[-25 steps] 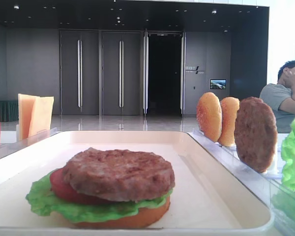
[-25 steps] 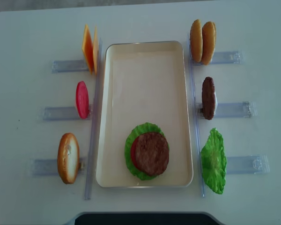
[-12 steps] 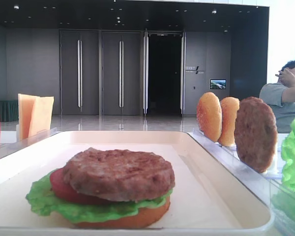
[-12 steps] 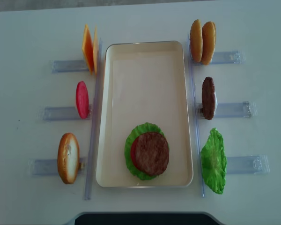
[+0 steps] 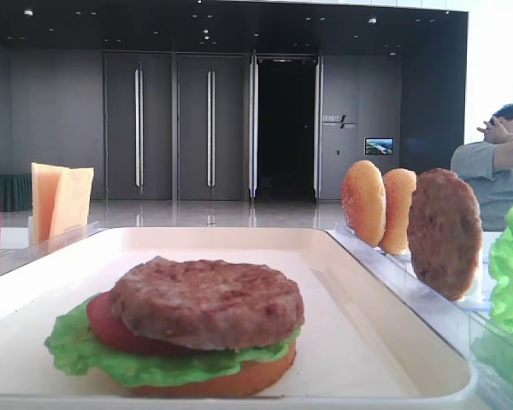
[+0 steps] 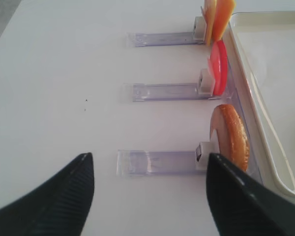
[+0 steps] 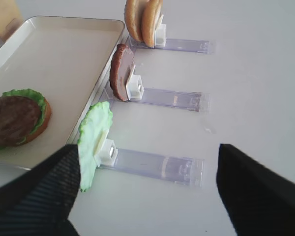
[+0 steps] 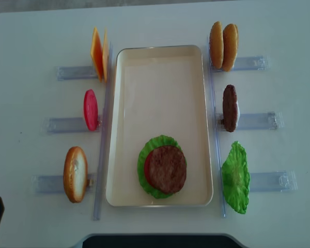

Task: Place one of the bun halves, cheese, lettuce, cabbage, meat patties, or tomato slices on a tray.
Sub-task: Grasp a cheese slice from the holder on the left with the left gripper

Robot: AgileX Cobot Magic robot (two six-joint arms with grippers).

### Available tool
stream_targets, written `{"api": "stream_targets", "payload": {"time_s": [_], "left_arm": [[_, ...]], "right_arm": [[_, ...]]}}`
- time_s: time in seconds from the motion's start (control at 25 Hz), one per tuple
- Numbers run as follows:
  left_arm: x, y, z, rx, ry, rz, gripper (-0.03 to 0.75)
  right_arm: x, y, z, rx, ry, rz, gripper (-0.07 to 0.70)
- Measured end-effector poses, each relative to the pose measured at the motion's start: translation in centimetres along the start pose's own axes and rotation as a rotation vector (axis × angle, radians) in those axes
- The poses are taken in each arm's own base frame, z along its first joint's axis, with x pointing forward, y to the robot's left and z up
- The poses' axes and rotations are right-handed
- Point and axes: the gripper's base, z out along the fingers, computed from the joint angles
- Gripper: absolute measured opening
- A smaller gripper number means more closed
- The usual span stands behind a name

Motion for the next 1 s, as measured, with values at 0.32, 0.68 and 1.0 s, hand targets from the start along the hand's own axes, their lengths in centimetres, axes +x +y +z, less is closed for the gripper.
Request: {"api": "stream_targets", "payload": {"time_s": [0.32, 0.68, 1.0], "left_arm": [[0.0, 0.0, -0.1, -0.003, 0.007, -0.009, 0.605], [-3.4, 0.4, -0.9, -0.009, 0.119, -0.014, 0.605], [-9.4, 1.4, 0.5, -0.055, 0.274, -0.031, 0.606]], "right_arm": [[0.0, 0.0, 0.0, 0.000, 0.000, 0.000, 0.542], [0.0, 0.0, 0.0, 0.000, 0.000, 0.000, 0.542], [0.0, 0.0, 0.0, 0.000, 0.000, 0.000, 0.542]]}}
